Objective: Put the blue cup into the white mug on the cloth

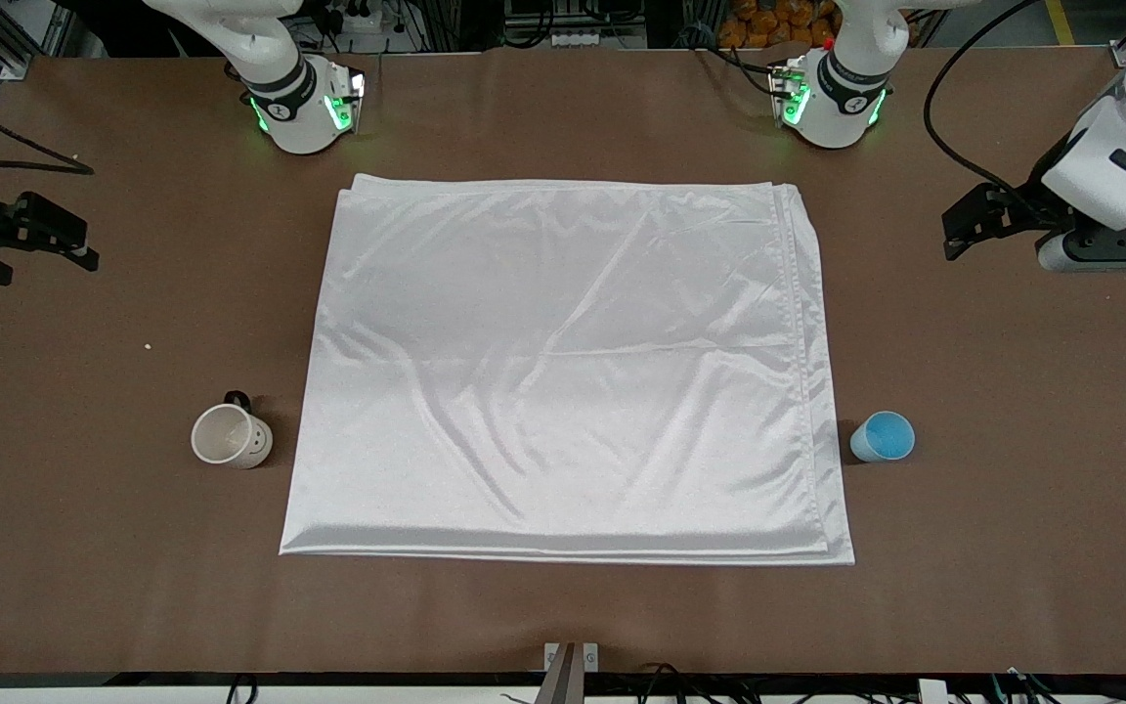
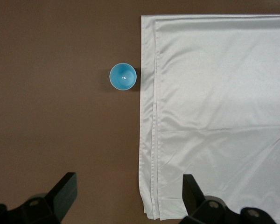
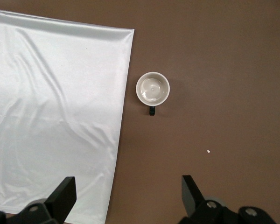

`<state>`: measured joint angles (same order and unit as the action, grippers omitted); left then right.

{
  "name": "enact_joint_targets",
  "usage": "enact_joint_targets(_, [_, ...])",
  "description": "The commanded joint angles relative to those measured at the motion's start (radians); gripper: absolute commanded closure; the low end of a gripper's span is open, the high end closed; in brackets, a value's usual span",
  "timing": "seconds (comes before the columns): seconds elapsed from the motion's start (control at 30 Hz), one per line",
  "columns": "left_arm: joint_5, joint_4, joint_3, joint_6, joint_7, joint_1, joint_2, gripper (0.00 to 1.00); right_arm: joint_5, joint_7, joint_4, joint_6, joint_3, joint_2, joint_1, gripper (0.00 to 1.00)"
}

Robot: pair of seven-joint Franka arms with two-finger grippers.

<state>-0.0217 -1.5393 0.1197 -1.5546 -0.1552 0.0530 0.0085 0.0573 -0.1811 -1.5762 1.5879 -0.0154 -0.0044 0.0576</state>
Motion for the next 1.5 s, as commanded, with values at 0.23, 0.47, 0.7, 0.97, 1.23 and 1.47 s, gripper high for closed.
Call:
enact_joint_targets(0.23, [0.0,0.019,0.005,-0.001,0.019,-0.002,0.008,0.0,0.015,0.008,-0.001,-0.014,0.0,-0.014,0.005,0.0])
enact_joint_targets(0.47, [0.002,0.019,0.005,-0.001,0.011,-0.004,0.007,0.0,0.012,0.008,-0.005,-0.011,0.0,-0.016,0.005,0.0])
enact_joint_targets(0.7, [0.003,0.011,0.008,-0.022,0.006,-0.001,0.015,0.0,0.009,0.008,-0.007,-0.011,0.002,-0.017,0.004,0.0])
enact_joint_targets(0.97, [0.006,0.005,0.008,-0.048,0.002,-0.001,0.056,0.0,0.009,0.008,-0.008,-0.009,0.002,-0.017,0.004,0.0])
enact_joint_targets(1.23, [0.006,-0.004,0.008,-0.108,0.002,-0.001,0.13,0.0,0.009,0.008,-0.008,-0.011,0.002,-0.016,0.007,0.0])
enact_joint_targets(1.47, [0.009,-0.057,0.009,-0.197,0.002,-0.002,0.163,0.0,0.007,0.006,-0.007,-0.013,0.002,-0.016,0.007,0.0])
